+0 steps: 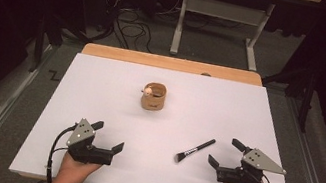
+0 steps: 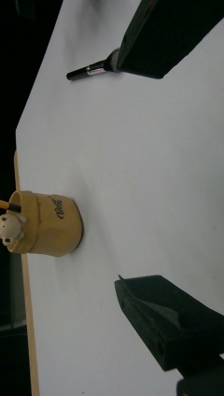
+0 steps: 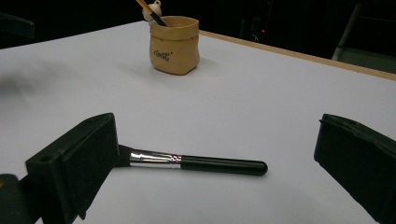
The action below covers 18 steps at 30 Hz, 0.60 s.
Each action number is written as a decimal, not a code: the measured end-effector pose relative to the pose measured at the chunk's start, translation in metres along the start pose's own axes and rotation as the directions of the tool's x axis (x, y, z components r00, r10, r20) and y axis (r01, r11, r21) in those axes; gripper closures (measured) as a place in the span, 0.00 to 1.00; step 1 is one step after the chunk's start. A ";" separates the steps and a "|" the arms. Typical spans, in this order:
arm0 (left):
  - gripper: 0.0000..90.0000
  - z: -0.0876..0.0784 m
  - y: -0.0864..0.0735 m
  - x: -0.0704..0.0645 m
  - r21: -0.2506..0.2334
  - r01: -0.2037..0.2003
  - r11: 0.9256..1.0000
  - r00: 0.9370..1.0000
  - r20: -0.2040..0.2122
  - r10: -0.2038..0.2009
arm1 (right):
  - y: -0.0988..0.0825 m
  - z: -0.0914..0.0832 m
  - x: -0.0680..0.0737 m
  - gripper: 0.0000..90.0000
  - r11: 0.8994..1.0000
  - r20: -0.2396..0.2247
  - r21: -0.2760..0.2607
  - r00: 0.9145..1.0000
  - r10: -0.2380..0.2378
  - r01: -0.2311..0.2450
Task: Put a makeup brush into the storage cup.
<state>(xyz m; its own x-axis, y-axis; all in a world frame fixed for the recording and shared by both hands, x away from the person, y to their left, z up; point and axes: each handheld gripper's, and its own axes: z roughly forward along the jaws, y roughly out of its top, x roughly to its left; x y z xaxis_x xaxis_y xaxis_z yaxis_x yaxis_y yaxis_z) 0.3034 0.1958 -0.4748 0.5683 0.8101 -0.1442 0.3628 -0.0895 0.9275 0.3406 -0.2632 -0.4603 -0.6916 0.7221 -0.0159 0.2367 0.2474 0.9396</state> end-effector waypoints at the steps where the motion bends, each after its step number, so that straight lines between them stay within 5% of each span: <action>1: 0.01 0.000 0.000 0.001 -0.007 0.003 1.000 1.000 -0.004 -0.003 | 0.000 0.000 0.000 0.00 1.000 0.006 0.003 1.000 0.000 0.000; 18: 0.00 -0.004 0.003 0.006 -0.040 0.000 0.999 1.000 0.008 0.000 | 0.000 0.017 0.006 0.17 0.999 0.006 0.034 1.000 0.014 -0.014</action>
<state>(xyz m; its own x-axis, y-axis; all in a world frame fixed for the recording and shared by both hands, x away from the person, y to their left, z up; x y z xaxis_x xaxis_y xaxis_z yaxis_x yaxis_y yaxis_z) 0.3048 0.2026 -0.4716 0.5744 0.8054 -0.1465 0.3327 -0.0662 0.9407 0.3477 -0.2477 -0.4665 -0.6839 0.7295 -0.0049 0.2698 0.2591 0.9274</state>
